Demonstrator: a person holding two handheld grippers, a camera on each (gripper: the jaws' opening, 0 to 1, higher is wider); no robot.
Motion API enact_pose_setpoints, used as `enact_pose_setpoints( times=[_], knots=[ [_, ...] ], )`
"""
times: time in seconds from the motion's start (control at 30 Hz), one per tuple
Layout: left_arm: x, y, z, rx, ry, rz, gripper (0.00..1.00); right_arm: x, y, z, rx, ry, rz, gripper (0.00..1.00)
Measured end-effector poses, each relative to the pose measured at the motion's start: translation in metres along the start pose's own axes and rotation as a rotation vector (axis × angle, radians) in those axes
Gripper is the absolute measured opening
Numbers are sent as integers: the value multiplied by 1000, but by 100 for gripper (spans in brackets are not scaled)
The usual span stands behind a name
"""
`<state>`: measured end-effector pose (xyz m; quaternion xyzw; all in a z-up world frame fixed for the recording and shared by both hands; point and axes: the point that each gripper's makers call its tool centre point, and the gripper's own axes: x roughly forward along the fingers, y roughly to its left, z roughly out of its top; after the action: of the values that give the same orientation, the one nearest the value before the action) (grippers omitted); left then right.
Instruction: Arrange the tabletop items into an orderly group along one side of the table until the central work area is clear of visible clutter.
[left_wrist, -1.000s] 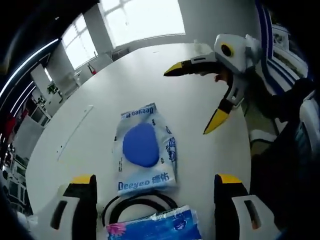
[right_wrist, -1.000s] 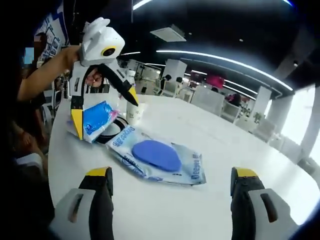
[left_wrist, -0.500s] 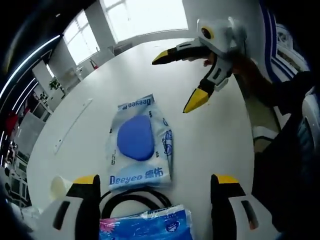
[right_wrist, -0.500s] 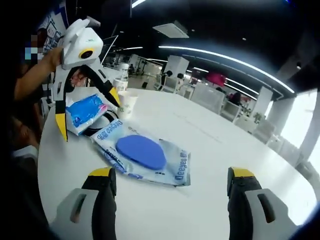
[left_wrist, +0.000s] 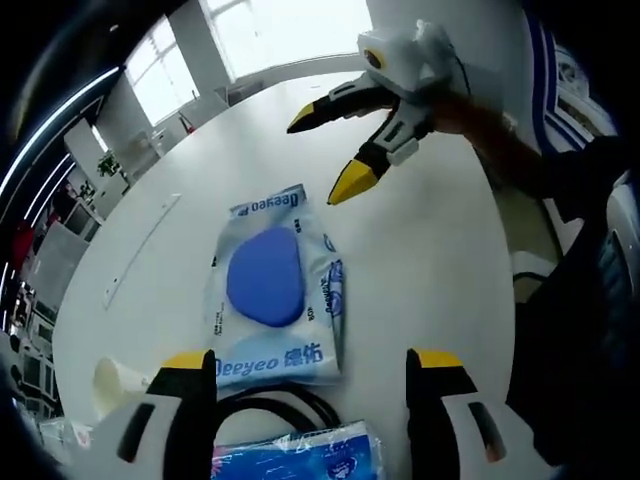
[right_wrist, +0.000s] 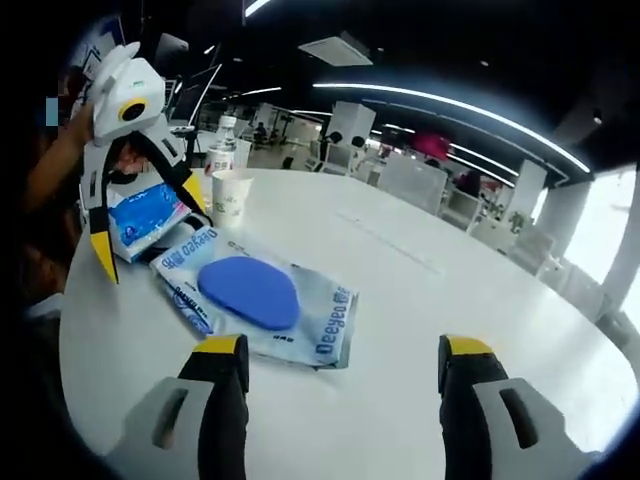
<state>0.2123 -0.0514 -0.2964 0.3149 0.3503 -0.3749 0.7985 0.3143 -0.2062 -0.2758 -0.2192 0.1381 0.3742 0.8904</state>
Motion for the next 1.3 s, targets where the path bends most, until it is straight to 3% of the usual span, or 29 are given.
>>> enact_pose_setpoints(
  times=[0.13,0.6,1.03,1.3],
  knots=[
    [3,-1,-2,-4,4,2,72,7,-5,-3,17,-1,2,66],
    [7,-3,-5,-3,6,1,67,17,-6,-12,-1,26,21,60],
    [13,-1,-4,7,26,16,64,27,-4,-19,24,39,72,43],
    [15,-4,-1,25,9,-1,52,32,4,-23,64,57,115,33]
  ],
)
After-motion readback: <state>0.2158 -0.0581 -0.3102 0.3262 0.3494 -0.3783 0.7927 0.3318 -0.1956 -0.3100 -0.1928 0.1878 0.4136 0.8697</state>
